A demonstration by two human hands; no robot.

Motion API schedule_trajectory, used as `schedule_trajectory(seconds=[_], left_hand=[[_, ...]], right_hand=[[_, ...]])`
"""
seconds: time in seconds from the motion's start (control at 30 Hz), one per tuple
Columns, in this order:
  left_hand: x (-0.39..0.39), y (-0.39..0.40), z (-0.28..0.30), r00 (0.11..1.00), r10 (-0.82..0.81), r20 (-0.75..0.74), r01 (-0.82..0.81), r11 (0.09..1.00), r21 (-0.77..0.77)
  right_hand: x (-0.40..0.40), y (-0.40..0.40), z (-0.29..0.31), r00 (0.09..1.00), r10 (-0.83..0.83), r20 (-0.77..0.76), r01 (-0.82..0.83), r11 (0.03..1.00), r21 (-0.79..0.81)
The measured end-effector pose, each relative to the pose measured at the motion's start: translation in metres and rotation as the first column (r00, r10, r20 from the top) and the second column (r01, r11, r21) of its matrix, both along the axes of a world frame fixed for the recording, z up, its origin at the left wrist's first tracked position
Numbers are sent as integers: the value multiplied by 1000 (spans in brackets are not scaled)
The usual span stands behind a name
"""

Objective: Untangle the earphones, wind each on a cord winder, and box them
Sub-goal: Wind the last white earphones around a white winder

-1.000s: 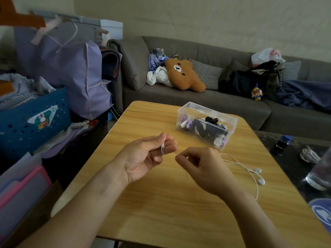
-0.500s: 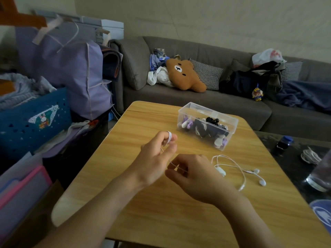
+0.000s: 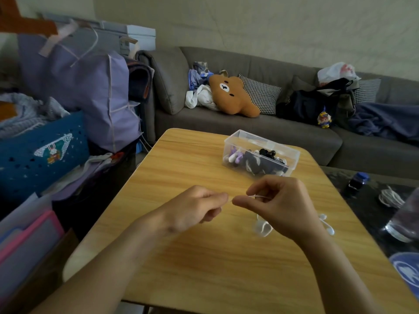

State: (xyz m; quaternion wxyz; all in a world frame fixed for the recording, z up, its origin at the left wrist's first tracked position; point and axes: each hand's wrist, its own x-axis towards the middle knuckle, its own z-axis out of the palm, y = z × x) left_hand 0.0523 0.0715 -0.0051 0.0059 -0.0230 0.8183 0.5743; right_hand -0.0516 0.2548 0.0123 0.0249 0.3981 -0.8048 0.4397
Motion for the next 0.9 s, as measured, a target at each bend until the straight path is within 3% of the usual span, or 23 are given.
schedule_trajectory(seconds=[0.1, 0.17, 0.23, 0.37, 0.43, 0.5, 0.57, 0.6, 0.67, 0.7, 0.77, 0.9], left_hand=[[0, -2, 4, 998, 34, -60, -30, 997, 78], [0, -3, 5, 981, 149, -123, -113, 959, 260], [0, -3, 9, 965, 236, -114, -148, 850, 506], [-1, -1, 12, 960, 274, -59, -84, 483, 872], [-1, -3, 12, 947, 312, -82, -60, 418, 907], [-1, -5, 10, 932, 346, -105, -61, 437, 897], [-2, -6, 9, 914, 386, -127, -103, 523, 846], [-3, -6, 7, 898, 412, -154, -155, 624, 766], [-3, -7, 3, 873, 433, -225, -308, 846, 436], [-3, -7, 0, 881, 398, -257, -336, 907, 256], [-2, -9, -8, 920, 294, -258, -303, 953, 7], [0, -12, -15, 960, 177, -217, -227, 946, -232]], right_hand=[[-4, 1, 0, 999, -54, 9, 54, 998, -44], [-7, 3, 0, 995, -78, 54, 81, 995, -57], [-6, 0, -2, 992, -72, 104, 73, 997, -7], [1, -12, -11, 996, -34, 82, 17, 980, 199], [3, -17, -15, 998, -8, 70, -8, 972, 234], [5, -20, -17, 998, 18, 62, -34, 963, 268], [10, -23, -20, 991, 96, 95, -122, 942, 311], [13, -25, -21, 983, 146, 111, -175, 927, 330], [18, -28, -22, 970, 212, 118, -240, 913, 330], [20, -28, -20, 969, 222, 112, -246, 922, 299], [19, -27, -17, 975, 205, 82, -218, 954, 204], [7, -17, -11, 999, 52, 13, -53, 995, 87]])
